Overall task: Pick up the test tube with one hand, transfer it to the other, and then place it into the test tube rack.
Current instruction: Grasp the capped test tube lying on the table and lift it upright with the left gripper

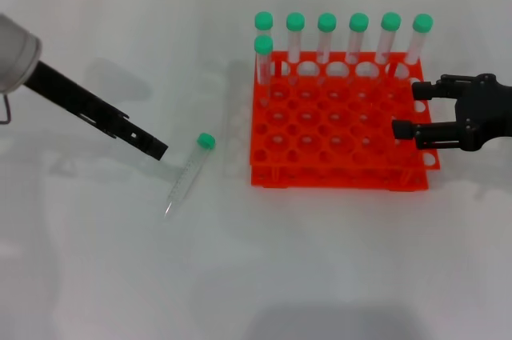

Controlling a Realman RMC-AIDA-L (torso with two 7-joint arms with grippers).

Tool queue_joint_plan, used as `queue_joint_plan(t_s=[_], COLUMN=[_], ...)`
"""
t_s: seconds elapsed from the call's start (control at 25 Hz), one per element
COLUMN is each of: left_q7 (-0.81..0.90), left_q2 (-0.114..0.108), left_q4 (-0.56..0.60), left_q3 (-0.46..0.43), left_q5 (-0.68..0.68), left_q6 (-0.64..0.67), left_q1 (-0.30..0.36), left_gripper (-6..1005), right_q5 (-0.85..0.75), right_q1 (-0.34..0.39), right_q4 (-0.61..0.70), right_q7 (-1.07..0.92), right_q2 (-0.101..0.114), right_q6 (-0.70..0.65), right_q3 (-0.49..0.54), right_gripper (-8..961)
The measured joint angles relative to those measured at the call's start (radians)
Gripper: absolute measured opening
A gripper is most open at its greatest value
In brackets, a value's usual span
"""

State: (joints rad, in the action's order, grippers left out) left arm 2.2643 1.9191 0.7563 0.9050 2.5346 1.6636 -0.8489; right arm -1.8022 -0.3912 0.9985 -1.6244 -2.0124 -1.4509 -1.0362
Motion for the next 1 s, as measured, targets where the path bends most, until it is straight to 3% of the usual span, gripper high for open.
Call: queue_joint_plan(t_s=[0.28, 0.72, 1.0], left_q7=[0.073, 0.089, 0.098], left_q2=[0.013, 0.066, 0.069], left_q4=[-0.009, -0.085, -0.135], left_q3=[0.078, 0.128, 0.139], left_q5=[0.063, 0.096, 0.125], left_q6=[0.0, -0.051, -0.086], left_q1=[-0.075, -0.128, -0.125], left_gripper=[881, 881, 881], right_q5=[0.0, 0.0, 0.0], right_q1=[-0.003, -0.001, 0.0], right_q4=[0.0, 0.0, 0.0], right_q7=[0.0, 0.0, 0.0], right_q2=[0.0, 0.0, 0.0], right_q6=[-0.005, -0.008, -0.008], right_q3=[-0.002, -0.008, -0.008], right_gripper=[802, 801, 801])
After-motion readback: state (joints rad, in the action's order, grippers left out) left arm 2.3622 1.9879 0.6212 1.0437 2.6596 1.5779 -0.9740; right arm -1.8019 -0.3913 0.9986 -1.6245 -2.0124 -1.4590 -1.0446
